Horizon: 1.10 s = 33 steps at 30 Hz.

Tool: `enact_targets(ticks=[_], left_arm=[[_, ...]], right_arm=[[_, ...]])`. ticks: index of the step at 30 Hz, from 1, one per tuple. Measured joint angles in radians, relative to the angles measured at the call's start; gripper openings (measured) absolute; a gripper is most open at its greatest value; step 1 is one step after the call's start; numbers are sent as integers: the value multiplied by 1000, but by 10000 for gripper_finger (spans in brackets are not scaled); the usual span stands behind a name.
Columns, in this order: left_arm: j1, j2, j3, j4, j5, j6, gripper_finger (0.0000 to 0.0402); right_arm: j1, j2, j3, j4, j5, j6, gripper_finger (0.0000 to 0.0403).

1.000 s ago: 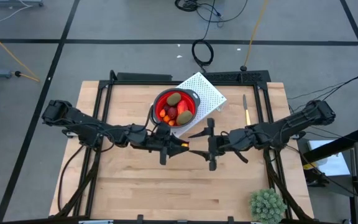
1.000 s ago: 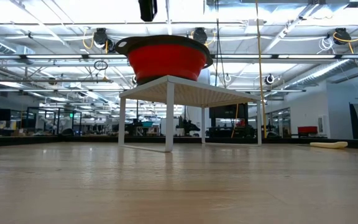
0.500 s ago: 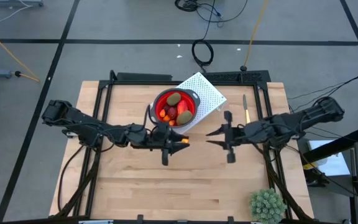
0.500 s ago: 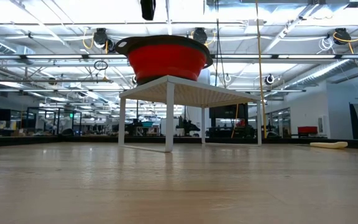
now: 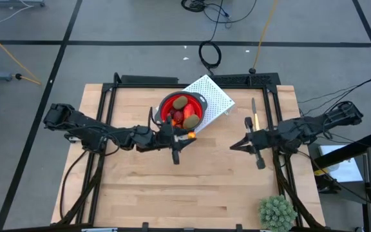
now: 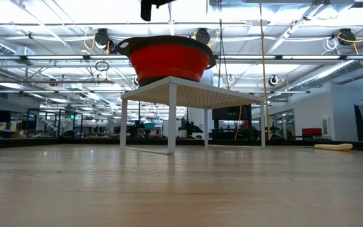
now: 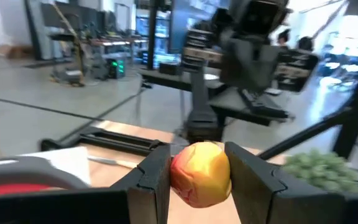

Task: Pick & Place Fruit
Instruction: Put the pear into the red strainer bowl on the shelf

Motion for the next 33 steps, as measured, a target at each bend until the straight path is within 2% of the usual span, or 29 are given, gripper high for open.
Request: enact_targets(ticks=[4,10,12,19,27,33], left_arm=[[37,0,0,-16,-11,31,127],[93,0,14,-85,-11,46,127],[112,0,53,-191,-11,47,127],[179,0,275,-741,-12,30,127],[215,0,400,-995,-86,-20,127],[244,0,422,-1192,-90,-205,127]], right_arm=[[0,-103,-98,96,-42,25,3],[0,-229,-187,103,-40,83,1],[0,-264,-207,101,-40,87,1],[0,-342,-240,102,-39,101,1],[0,-365,-244,58,-40,101,1],[0,-365,-244,48,-41,101,1]])
